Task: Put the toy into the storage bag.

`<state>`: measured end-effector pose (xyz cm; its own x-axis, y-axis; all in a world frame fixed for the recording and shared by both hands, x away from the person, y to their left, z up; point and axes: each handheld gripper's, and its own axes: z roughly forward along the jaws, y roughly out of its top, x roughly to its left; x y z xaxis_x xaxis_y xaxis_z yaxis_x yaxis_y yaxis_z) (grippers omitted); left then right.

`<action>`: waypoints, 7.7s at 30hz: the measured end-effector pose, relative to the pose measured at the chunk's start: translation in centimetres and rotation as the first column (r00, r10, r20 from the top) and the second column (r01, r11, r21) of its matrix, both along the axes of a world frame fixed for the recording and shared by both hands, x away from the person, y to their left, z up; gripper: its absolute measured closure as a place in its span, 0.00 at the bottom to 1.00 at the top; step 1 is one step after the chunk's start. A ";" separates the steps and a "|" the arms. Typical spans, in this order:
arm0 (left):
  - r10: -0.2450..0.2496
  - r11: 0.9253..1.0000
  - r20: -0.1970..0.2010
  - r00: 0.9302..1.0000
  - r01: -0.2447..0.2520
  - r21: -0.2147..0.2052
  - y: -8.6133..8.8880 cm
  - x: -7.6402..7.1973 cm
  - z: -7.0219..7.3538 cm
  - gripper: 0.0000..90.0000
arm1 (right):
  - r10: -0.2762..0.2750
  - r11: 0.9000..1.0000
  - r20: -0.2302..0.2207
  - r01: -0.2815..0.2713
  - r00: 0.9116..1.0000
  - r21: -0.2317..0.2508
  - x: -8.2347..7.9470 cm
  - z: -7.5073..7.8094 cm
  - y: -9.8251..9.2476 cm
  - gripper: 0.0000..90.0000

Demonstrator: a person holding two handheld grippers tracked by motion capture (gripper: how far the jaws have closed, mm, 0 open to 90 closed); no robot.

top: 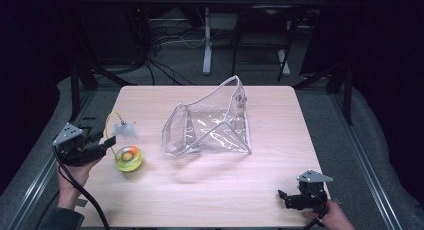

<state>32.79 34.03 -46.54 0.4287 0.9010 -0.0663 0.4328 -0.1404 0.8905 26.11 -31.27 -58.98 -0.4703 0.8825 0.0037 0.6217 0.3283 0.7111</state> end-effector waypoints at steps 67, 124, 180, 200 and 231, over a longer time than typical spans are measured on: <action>-0.078 0.997 0.013 0.997 0.078 0.030 -0.9 -0.4 3.0 0.98 | 0.007 1.000 -0.002 -0.007 1.000 -0.003 0.1 0.0 -0.1 0.00; -0.162 0.985 0.078 0.984 0.157 0.073 -3.1 2.8 9.6 0.98 | 0.037 0.999 -0.002 -0.037 0.999 0.000 0.3 0.0 -0.2 0.00; -0.386 0.917 0.126 0.914 0.366 0.158 -13.4 7.4 17.0 0.98 | 0.033 0.999 -0.004 -0.033 0.999 -0.001 0.3 0.0 -0.2 0.00; -0.477 0.871 0.069 0.876 0.461 0.172 -18.0 9.3 15.4 0.98 | 0.035 0.999 -0.004 -0.035 0.999 -0.002 0.3 0.0 -0.2 0.00; -0.528 0.837 -0.054 0.847 0.530 0.135 -22.8 12.3 9.5 0.98 | 0.034 0.999 -0.004 -0.034 0.999 -0.013 0.2 0.1 -0.2 0.00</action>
<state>45.09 11.25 -37.01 0.8428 0.5373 0.0324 0.2696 -0.4735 0.8385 26.36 -31.49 -58.92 -0.5004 0.8658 -0.0055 0.6127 0.3586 0.7043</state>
